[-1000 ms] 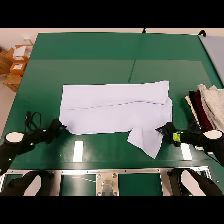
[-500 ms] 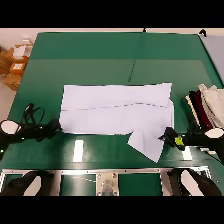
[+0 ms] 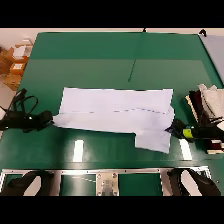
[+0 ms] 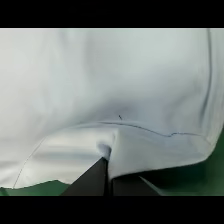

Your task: Fold the shirts.

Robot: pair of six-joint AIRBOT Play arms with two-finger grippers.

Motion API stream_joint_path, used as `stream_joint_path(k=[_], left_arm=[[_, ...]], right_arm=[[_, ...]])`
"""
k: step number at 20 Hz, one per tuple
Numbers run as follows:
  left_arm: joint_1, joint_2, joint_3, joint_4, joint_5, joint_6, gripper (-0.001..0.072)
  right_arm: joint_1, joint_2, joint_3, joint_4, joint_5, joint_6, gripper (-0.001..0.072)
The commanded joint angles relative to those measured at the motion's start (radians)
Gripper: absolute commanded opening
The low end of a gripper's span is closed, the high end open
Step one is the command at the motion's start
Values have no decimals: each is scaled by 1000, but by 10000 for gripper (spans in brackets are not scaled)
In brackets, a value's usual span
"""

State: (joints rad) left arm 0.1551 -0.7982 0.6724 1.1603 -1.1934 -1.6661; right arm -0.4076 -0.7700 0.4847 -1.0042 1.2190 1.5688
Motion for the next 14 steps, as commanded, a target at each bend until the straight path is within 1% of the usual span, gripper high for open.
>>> stream_joint_path(k=[1,2,4,8,11,14], left_arm=[[1,-27,103,-17,-6,0,19],[1,-56,132,-32,11,6,20],[1,-140,190,-101,48,51,20],[1,-388,338,-172,121,101,20],[0,-589,451,-269,203,149,20],[-22,-785,555,-401,307,237,21]], right_arm=[[7,-44,146,38,4,-6,20],[14,-83,193,45,2,-10,20],[36,-175,291,58,-18,-20,20],[100,-392,471,71,-86,-22,20],[127,-575,584,78,-136,-21,21],[136,-751,669,90,-196,-21,21]])
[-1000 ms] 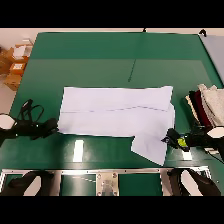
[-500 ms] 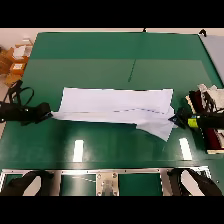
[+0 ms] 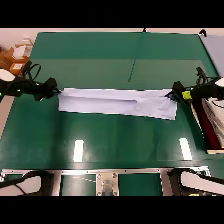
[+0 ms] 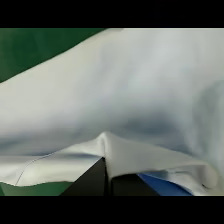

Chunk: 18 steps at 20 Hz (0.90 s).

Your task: Fold the shirts.

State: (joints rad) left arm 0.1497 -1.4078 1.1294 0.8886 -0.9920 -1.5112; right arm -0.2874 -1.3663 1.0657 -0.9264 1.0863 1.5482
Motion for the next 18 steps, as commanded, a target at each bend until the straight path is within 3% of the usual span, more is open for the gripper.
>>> stream_joint_path(k=[1,2,3,4,5,7,8,9,12,15,16,17,18], left_arm=[[-36,-230,129,-158,142,113,22],[-53,-279,159,-178,171,117,71],[-63,-309,182,-194,188,116,374],[-64,-319,198,-194,191,113,606],[-52,-314,210,-193,179,113,638],[6,-305,263,-191,39,114,637],[45,-306,300,-189,-61,113,636],[84,-305,328,-190,-138,111,636],[179,-305,395,-190,-305,75,636],[193,-305,404,-190,-363,77,609],[185,-305,404,-192,-369,83,415],[175,-305,404,-194,-370,101,149],[166,-305,404,-194,-369,108,22]], right_arm=[[18,-211,118,18,-92,-1,24],[18,-260,150,29,-116,-1,91],[18,-305,187,48,-130,-1,222],[14,-338,229,56,-132,-5,356],[3,-357,279,54,-120,-31,448],[-38,-360,380,50,-45,-105,453],[-69,-360,430,38,25,-146,546],[-101,-360,462,9,92,-167,589],[-186,-362,453,-24,242,-238,591],[-219,-363,347,-24,291,-351,612],[-219,-368,307,-14,291,-398,621],[-219,-377,278,-4,291,-434,639],[-218,-392,257,14,291,-455,639]])
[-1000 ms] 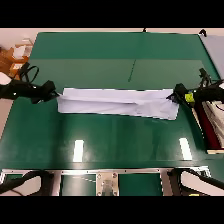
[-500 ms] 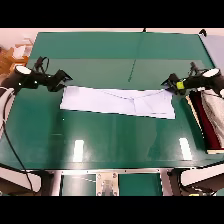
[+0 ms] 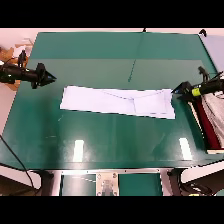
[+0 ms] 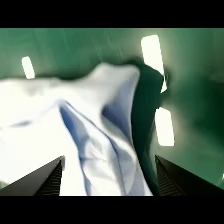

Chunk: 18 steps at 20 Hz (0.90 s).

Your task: Fold the shirts.

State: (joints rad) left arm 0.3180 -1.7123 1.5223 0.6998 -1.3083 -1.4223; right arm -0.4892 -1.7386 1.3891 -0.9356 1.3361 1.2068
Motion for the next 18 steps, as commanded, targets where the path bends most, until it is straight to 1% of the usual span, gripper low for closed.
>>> stream_joint_path(k=[1,3,5,8,9,10,11,12,13,16,18], left_arm=[[-14,-1,11,-6,-48,23,22],[-38,-1,11,-6,-37,43,22],[-60,-1,11,-18,-35,45,22],[-103,-1,11,-75,-25,91,22],[-124,-1,11,-84,-19,109,21],[-151,-1,11,-83,-10,123,21],[-182,-1,11,-83,1,132,21],[-214,-1,11,-84,13,146,21],[-250,-1,11,-84,27,158,21],[-381,-2,11,-79,113,186,21],[-499,-3,11,-72,227,204,21]], right_arm=[[-16,-41,-78,51,42,-129,639],[-16,-87,-79,114,42,-151,639],[-7,-117,-78,179,42,-172,639],[26,-132,-77,184,40,-172,637],[34,-134,-74,184,35,-172,621],[38,-134,-69,184,33,-172,457],[39,-134,-59,183,34,-172,129],[39,-134,-45,184,34,-172,67],[38,-134,-29,184,37,-172,21],[46,-132,46,185,66,-165,20],[59,-130,122,185,136,-134,20]])
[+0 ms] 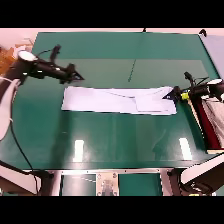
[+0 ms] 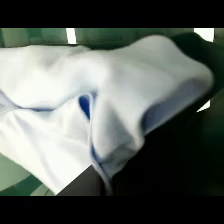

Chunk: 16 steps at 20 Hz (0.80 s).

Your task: Fold the shirts.

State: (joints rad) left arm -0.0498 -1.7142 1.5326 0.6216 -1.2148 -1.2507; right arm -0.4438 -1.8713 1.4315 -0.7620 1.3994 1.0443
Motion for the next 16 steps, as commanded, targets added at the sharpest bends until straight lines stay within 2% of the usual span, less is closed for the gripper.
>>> stream_joint_path(k=[1,4,7,11,16], left_arm=[[-200,-2,0,22,209,32,21],[-380,-29,0,97,414,31,21],[-485,-113,4,97,513,3,22],[-531,-240,95,34,513,-24,21],[-541,-322,183,-43,490,-28,22]], right_arm=[[22,13,119,11,107,44,20],[60,66,273,12,225,100,20],[112,125,438,23,352,168,20],[216,199,552,23,415,213,20],[335,240,557,21,416,236,20]])
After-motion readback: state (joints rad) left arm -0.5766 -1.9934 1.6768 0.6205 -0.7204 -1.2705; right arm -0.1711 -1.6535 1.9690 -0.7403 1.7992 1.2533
